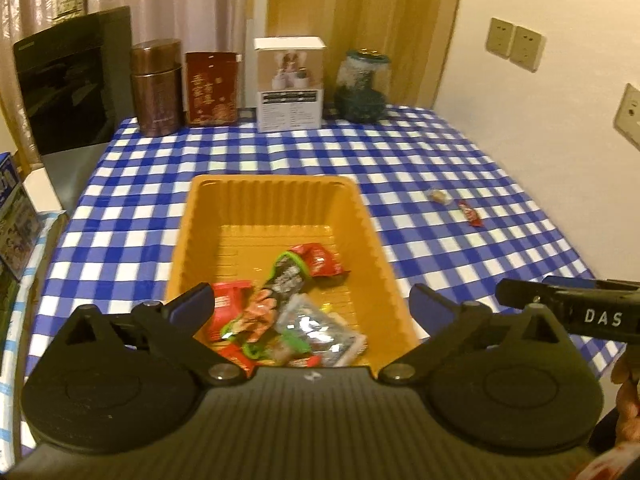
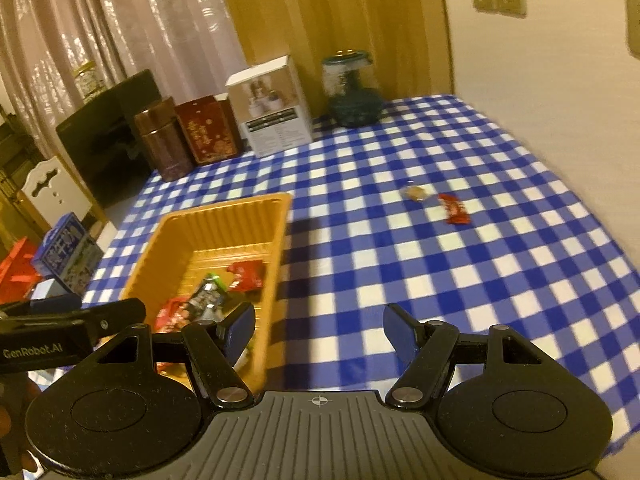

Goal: Organize snacks
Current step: 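Move both open tools away from the tray toward the two remaining candies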

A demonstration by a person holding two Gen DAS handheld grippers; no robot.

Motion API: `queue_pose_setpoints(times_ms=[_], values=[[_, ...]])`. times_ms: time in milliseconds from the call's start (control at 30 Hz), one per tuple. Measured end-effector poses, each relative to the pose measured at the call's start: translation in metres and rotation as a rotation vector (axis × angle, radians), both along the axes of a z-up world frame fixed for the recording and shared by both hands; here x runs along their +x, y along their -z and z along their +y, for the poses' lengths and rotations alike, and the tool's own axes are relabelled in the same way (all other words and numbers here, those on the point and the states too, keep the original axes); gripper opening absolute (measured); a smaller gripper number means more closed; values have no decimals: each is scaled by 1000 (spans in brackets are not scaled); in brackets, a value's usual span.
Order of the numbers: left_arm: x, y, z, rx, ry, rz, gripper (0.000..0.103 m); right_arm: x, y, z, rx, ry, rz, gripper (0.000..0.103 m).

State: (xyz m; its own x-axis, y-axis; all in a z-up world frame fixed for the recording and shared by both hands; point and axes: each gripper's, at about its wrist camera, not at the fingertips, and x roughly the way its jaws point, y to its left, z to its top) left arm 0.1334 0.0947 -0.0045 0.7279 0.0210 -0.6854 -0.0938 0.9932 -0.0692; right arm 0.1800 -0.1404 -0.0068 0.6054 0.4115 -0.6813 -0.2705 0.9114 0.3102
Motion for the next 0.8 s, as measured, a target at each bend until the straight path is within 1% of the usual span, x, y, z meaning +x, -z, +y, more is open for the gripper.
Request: queue_pose_setpoints(times_ms=[233,333,433,633,800], values=[[5,1,-31,-25,29,-40,103,-3,-2,-31,-47,60,-15,71],[13,5,-47,-13,53,-37,103,-1,-2,-45,-50,85,-14,71],[17,6,-64,2,95,-64,103,1,-2,-57,-54,106,-14,71],[34,6,-95,-31,153,-45,103,9,4,-82,-57,151,-10,71],[51,12,-117,-35,183,-30,103,17,11,-102,-50,194,-16,71]])
